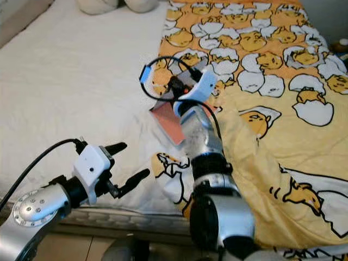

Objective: Clean up the room

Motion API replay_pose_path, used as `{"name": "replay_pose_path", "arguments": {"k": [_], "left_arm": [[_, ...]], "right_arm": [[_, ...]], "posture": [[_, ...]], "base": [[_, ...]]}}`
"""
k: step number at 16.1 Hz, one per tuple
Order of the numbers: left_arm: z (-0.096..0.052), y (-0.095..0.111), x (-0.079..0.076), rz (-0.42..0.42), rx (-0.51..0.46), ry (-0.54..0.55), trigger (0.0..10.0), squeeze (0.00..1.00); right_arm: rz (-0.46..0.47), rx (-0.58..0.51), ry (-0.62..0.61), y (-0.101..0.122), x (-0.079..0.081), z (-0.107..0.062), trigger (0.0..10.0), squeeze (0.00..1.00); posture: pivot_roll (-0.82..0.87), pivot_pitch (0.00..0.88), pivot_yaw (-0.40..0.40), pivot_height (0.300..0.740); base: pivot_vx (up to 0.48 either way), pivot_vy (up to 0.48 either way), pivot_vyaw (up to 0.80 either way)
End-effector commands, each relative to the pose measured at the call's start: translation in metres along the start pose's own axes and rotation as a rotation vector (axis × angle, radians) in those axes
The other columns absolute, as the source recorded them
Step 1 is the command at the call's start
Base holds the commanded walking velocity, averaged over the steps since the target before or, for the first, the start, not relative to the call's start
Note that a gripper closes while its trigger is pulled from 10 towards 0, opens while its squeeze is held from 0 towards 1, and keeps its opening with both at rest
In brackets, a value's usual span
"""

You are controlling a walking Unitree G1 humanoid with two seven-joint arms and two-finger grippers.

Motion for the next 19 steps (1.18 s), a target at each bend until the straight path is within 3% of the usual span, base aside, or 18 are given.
{"name": "replay_pose_path", "arguments": {"k": [1,6,10,11,12,13,16,17,19], "left_arm": [[0.001,-0.002,0.002,0.002,0.007,0.006,10.0,0.00],[0.000,-0.009,0.004,-0.001,0.032,0.030,10.0,0.00],[-0.001,-0.011,0.006,0.001,0.038,0.046,10.0,0.00],[0.001,-0.012,0.007,0.005,0.039,0.050,10.0,0.00],[0.002,-0.012,0.007,0.009,0.038,0.053,10.0,0.00],[0.002,-0.012,0.008,0.011,0.038,0.058,10.0,0.00],[0.006,-0.016,0.023,-0.057,0.032,0.174,10.0,0.00],[0.008,-0.016,0.026,-0.065,0.028,0.200,10.0,0.00],[0.008,-0.013,0.037,-0.179,-0.020,0.315,10.0,0.00]], "right_arm": [[0.233,0.144,0.108,-0.075,0.065,-0.014,0.0,0.00],[0.192,0.370,0.254,-0.104,0.064,-0.058,0.0,0.00],[0.097,0.404,0.243,-0.102,0.050,-0.071,0.0,0.00],[-0.043,0.406,0.162,-0.107,0.034,-0.073,3.7,0.46],[-0.141,0.375,0.108,-0.106,0.023,-0.071,10.0,1.00],[-0.183,0.363,0.087,-0.105,0.018,-0.071,10.0,1.00],[-0.531,0.132,-0.015,-0.074,-0.001,-0.072,10.0,1.00],[-0.564,0.105,-0.040,-0.069,-0.006,-0.075,10.0,1.00],[-0.605,0.007,-0.209,-0.049,-0.037,-0.098,10.0,1.00]], "posture": [[0.20,0.088,0.051,0.740],[0.19,0.068,0.038,0.740],[0.19,0.061,0.031,0.740],[0.19,0.058,0.030,0.740],[0.18,0.056,0.029,0.740],[0.18,0.055,0.028,0.740],[0.18,0.055,0.027,0.740],[0.18,0.053,0.017,0.740],[0.17,0.051,0.012,0.740]], "base": [[0.000,0.000,0.00],[0.000,0.000,0.00],[0.000,0.000,0.00],[0.000,0.000,0.00],[0.000,0.000,0.00],[0.000,0.000,0.00],[0.000,0.000,0.00],[0.000,0.000,0.00],[0.000,0.000,0.00]]}}
Point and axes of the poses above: a point about 5 cm out from each wrist's last joint towards the gripper, its own z axis pointing out of the wrist towards the gripper, its own y axis along the axis of the wrist's last joint, x = y × z, the point moved 2 cm from there along z, pointing out of the wrist towards the gripper, and after that the axes turned 4 degrees about -z, right-handed, at the moved point
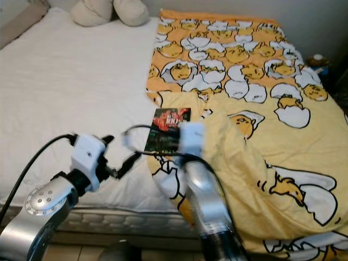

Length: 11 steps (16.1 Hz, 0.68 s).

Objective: Clean up the room

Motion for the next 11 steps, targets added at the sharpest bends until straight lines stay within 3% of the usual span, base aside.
{"name": "replay_pose_path", "arguments": {"k": [1,2,5,8,11], "left_arm": [[-0.001,0.003,0.010,-0.030,-0.013,0.064,10.0,0.00],[-0.002,0.002,0.015,-0.062,-0.025,0.106,10.0,0.00],[0.000,-0.001,0.021,-0.056,-0.028,0.164,10.0,0.00],[0.004,-0.003,0.023,-0.063,-0.029,0.185,10.0,0.00],[0.007,0.007,0.033,-0.068,-0.122,0.258,10.0,0.00]], "right_arm": [[-0.048,-0.041,-0.069,0.005,-0.017,-0.007,10.0,1.00],[-0.123,-0.079,-0.089,0.007,-0.030,-0.026,10.0,1.00],[-0.189,-0.100,-0.069,0.009,-0.037,-0.061,10.0,1.00],[-0.184,-0.096,-0.062,0.004,-0.038,-0.071,10.0,1.00],[-0.128,-0.146,-0.115,-0.001,-0.049,-0.071,10.0,1.00]], "posture": [[0.15,0.043,0.000,0.740],[0.13,0.035,-0.006,0.740],[0.10,0.011,-0.020,0.740],[0.08,0.000,-0.016,0.740],[0.07,0.000,-0.007,0.740]], "base": [[0.000,0.000,0.00],[0.000,0.000,0.00],[0.000,0.000,0.00],[0.000,0.000,0.00],[0.000,0.000,0.00]]}}
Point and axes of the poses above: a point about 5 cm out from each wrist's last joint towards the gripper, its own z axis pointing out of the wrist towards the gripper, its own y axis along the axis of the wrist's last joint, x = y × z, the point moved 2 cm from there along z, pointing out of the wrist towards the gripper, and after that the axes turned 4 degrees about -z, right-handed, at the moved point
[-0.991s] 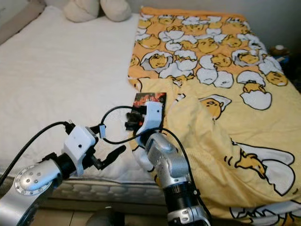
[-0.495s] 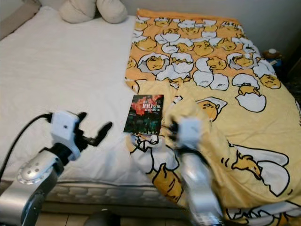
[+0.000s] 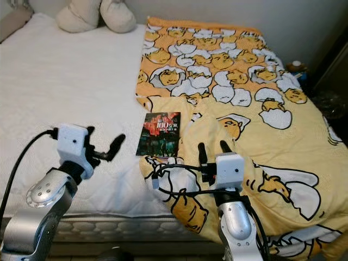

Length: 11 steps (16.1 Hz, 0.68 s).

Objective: Clean up the room

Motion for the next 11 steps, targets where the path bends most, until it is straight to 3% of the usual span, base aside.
{"name": "replay_pose_path", "arguments": {"k": [1,4,7,9,11], "left_arm": [[-0.005,0.008,0.010,0.026,-0.067,0.051,10.0,0.00],[-0.015,-0.001,0.016,0.036,-0.034,0.074,10.0,0.00],[-0.012,-0.002,0.011,0.041,-0.028,0.049,10.0,0.00],[-0.011,-0.003,0.008,0.044,-0.026,0.041,10.0,0.00],[-0.011,-0.006,0.007,0.032,-0.011,0.045,10.0,0.00]], "right_arm": [[0.021,0.017,-0.070,-0.008,-0.015,-0.005,10.0,1.00],[-0.023,0.032,-0.066,-0.014,-0.015,-0.018,10.0,1.00],[-0.082,0.054,-0.029,-0.019,-0.007,-0.015,10.0,1.00],[-0.087,0.068,-0.030,-0.021,-0.005,-0.010,10.0,0.00],[-0.071,0.074,-0.041,-0.021,-0.005,-0.009,10.0,0.00]], "posture": [[0.07,0.000,0.000,0.740],[0.06,0.000,0.008,0.740],[0.06,0.000,0.012,0.740],[0.06,0.000,0.015,0.740],[0.06,0.002,0.016,0.740]], "base": [[0.000,0.000,0.00],[0.000,0.000,0.00],[0.000,0.000,0.00],[0.000,-0.471,0.00],[0.000,-0.458,0.00]]}}
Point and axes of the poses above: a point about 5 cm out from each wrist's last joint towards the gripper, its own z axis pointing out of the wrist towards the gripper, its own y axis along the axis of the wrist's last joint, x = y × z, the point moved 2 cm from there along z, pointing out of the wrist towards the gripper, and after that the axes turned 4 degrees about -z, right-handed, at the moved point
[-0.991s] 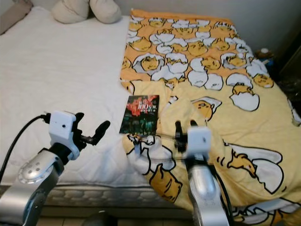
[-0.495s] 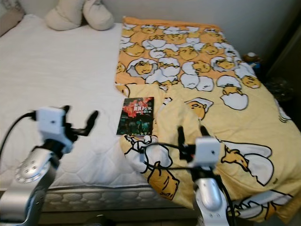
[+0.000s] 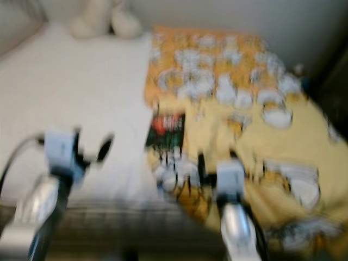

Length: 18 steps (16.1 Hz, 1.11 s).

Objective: Clean up the room

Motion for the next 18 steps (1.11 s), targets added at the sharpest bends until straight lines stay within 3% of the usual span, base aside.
{"name": "replay_pose_path", "arguments": {"k": [1,7,11,18], "left_arm": [[0.007,0.010,-0.003,0.014,-0.027,-0.015,10.0,0.00],[0.015,0.011,-0.002,0.030,-0.027,-0.023,10.0,0.00],[0.019,0.014,-0.004,0.018,-0.053,-0.025,10.0,0.00],[0.020,0.016,-0.004,-0.004,-0.057,-0.017,10.0,0.00]], "right_arm": [[0.012,0.030,-0.008,-0.005,0.000,-0.003,10.0,0.00],[0.007,0.027,0.008,-0.003,0.003,0.002,10.0,0.00],[0.032,0.002,0.027,0.004,0.005,0.009,10.0,0.00],[0.035,0.011,0.056,0.002,0.010,0.011,10.0,0.00]], "posture": [[0.06,0.009,0.018,0.740],[0.05,0.001,0.020,0.740],[0.05,0.000,0.016,0.740],[0.06,0.000,0.009,0.740]], "base": [[0.000,-0.428,0.00],[0.281,-0.385,0.00],[0.000,0.000,0.00],[0.439,0.000,0.00]]}}
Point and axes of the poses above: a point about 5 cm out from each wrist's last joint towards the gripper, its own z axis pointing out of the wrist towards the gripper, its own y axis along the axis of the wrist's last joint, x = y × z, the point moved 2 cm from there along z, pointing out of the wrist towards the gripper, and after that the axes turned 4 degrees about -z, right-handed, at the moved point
